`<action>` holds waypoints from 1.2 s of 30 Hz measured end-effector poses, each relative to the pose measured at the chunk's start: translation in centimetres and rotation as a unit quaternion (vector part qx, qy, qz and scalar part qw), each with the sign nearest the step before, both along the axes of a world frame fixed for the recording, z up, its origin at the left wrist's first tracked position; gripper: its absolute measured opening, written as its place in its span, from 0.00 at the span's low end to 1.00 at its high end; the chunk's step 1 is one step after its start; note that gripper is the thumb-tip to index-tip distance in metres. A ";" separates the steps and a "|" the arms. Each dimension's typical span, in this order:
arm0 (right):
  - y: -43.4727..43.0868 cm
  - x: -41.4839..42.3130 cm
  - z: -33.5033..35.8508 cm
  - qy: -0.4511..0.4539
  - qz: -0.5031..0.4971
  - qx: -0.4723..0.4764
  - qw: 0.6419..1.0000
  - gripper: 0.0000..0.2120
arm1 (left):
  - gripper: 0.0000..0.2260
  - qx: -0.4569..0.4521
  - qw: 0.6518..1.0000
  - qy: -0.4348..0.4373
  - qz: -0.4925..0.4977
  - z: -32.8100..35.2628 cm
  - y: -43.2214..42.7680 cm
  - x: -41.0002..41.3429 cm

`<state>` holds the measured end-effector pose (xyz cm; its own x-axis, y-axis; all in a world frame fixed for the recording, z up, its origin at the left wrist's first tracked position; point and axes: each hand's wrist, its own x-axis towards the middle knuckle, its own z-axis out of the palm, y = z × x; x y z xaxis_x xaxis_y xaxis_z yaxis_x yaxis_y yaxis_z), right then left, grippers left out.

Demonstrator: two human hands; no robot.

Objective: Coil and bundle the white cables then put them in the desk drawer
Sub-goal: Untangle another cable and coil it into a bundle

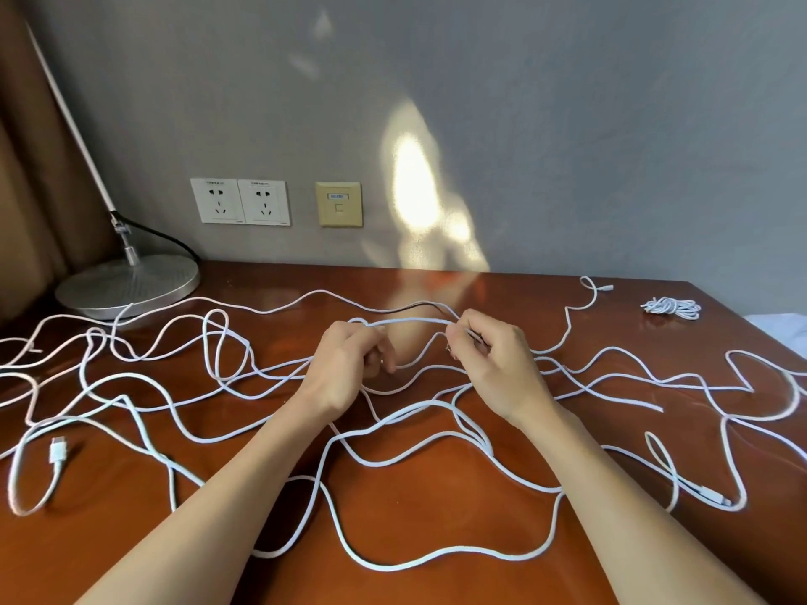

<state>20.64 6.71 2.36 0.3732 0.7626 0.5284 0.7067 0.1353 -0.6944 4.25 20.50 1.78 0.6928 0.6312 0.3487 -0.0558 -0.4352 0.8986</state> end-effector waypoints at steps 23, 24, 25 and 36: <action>1.2 0.2 -1.4 -0.022 -0.019 0.009 1.000 0.02 | 0.23 -0.450 0.843 -0.135 -0.263 0.5 -0.3 0.5; 1.2 0.2 -1.4 -0.024 -0.020 0.009 0.999 0.03 | 0.22 -0.453 0.839 -0.136 -0.270 0.3 -0.3 0.5; 1.2 0.2 -1.4 -0.026 -0.021 0.009 0.999 0.03 | 0.22 -0.456 0.835 -0.138 -0.276 0.2 -0.2 0.5; 1.1 0.8 -2.3 -0.066 -0.020 -0.068 0.995 0.09 | 0.19 -0.542 0.730 -0.230 -0.348 0.1 0.8 0.0</action>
<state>21.40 7.81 0.09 0.3385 0.8162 0.4682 0.7966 0.0162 -0.6043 4.25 21.29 1.88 0.9441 0.2602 0.2024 -0.3285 0.7940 0.5116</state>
